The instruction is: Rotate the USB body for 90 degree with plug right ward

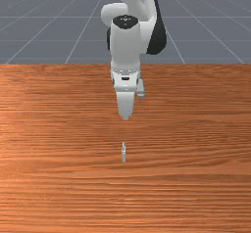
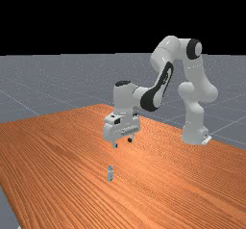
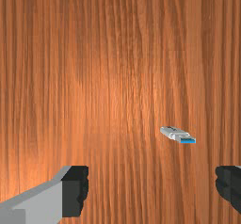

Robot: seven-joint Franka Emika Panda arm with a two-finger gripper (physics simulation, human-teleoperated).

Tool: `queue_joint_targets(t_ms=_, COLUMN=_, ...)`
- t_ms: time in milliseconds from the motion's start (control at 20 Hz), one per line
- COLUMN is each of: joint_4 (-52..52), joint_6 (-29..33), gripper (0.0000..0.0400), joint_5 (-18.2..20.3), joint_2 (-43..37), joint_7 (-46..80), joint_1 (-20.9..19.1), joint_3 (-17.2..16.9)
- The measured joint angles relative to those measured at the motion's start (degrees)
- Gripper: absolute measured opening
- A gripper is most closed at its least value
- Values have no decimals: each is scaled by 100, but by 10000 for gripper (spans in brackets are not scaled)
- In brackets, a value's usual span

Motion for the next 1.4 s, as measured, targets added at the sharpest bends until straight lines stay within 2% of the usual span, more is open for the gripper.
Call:
queue_joint_targets(t_ms=50, joint_4=0, joint_6=0, gripper=243, joint_5=0, joint_2=0, joint_7=0, joint_1=0, joint_3=0)
queue_joint_targets(t_ms=100, joint_4=0, joint_6=0, gripper=148, joint_5=0, joint_2=0, joint_7=0, joint_1=0, joint_3=0)
queue_joint_targets(t_ms=150, joint_4=0, joint_6=0, gripper=90, joint_5=0, joint_2=0, joint_7=0, joint_1=0, joint_3=0)
queue_joint_targets(t_ms=250, joint_4=0, joint_6=0, gripper=33, joint_5=0, joint_2=0, joint_7=0, joint_1=0, joint_3=0)
queue_joint_targets(t_ms=300, joint_4=21, joint_6=177, gripper=20, joint_5=0, joint_2=37, joint_7=0, joint_1=0, joint_3=0)
queue_joint_targets(t_ms=450, joint_4=330, joint_6=20, gripper=4, joint_5=0, joint_2=201, joint_7=0, joint_1=0, joint_3=0)
queue_joint_targets(t_ms=500, joint_4=453, joint_6=-198, gripper=3, joint_5=-8, joint_2=223, joint_7=-88, joint_1=-14, joint_3=15)
queue_joint_targets(t_ms=900, joint_4=629, joint_6=-290, gripper=0, joint_5=-1, joint_2=416, joint_7=-6, joint_1=0, joint_3=1)
queue_joint_targets(t_ms=950, joint_4=531, joint_6=-145, gripper=0, joint_5=-501, joint_2=391, joint_7=346, joint_1=212, joint_3=-242)
queue_joint_targets(t_ms=1150, joint_4=586, joint_6=-120, gripper=0, joint_5=-886, joint_2=452, joint_7=159, joint_1=64, joint_3=-565)
queue_joint_targets(t_ms=1200, joint_4=982, joint_6=-656, gripper=0, joint_5=-163, joint_2=623, joint_7=-604, joint_1=-394, joint_3=-247)
queue_joint_targets(t_ms=1300, joint_4=1192, joint_6=-709, gripper=0, joint_5=-167, joint_2=911, joint_7=-598, joint_1=-449, joint_3=-279)
queue_joint_targets(t_ms=1400, joint_4=1117, joint_6=-397, gripper=0, joint_5=-161, joint_2=1119, joint_7=-590, joint_1=-456, joint_3=-279)
